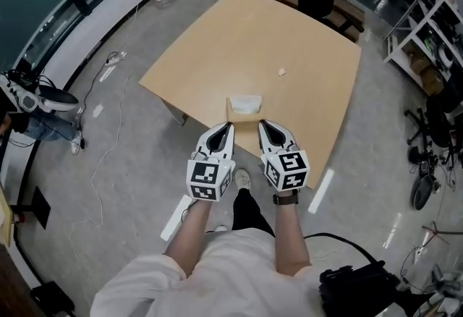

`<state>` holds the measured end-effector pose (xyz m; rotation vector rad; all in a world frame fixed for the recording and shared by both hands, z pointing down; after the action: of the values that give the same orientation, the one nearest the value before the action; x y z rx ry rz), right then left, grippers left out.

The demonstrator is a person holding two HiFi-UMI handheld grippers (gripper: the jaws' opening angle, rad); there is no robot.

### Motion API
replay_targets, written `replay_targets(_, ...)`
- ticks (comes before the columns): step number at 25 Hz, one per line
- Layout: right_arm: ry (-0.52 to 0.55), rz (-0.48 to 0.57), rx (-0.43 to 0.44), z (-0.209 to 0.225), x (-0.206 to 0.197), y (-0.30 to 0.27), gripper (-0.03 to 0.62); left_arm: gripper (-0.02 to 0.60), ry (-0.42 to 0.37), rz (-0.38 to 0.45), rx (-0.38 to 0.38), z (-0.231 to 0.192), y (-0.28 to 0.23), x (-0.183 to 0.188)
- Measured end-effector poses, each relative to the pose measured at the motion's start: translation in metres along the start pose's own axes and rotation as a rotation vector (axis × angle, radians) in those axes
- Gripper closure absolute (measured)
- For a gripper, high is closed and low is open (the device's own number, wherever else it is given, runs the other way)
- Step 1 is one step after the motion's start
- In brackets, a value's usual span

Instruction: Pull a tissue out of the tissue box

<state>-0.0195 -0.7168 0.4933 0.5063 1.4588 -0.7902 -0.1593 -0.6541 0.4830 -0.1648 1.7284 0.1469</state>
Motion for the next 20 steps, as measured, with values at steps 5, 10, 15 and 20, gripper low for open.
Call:
replay_targets(5, -0.013, -0.086, 0.024, 0.035, -0.021, -0.062, 0.594, 0.58, 0.041, -0.11, 0.018, -0.033, -0.058, -0.035)
replay_targets(10, -0.055, -0.203, 0.07, 0.053, -0.052, -0.108, 0.592, 0.58, 0.084, -0.208, 0.042, -0.055, -0.096, -0.068)
replay_targets(15, 0.002, -0.302, 0.046, 0.074, -0.074, -0.146, 0.561, 0.58, 0.104, -0.234, 0.073, -0.076, -0.131, -0.086)
replay_targets(20, 0.005, -0.369, 0.031, 0.088, -0.098, -0.17, 0.441, 0.58, 0.12, -0.262, 0.087, -0.089, -0.147, -0.101)
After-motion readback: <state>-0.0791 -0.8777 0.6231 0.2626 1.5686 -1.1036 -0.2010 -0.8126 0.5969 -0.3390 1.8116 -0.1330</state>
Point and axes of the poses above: the fingertips, and each gripper's own axes: y backward along the fingers, z to its right, x out of its top, the point moved 7 cm from there along y, backward along the fingers, and after that the axes turned 8 degrees about z, right-handed, at the moved point
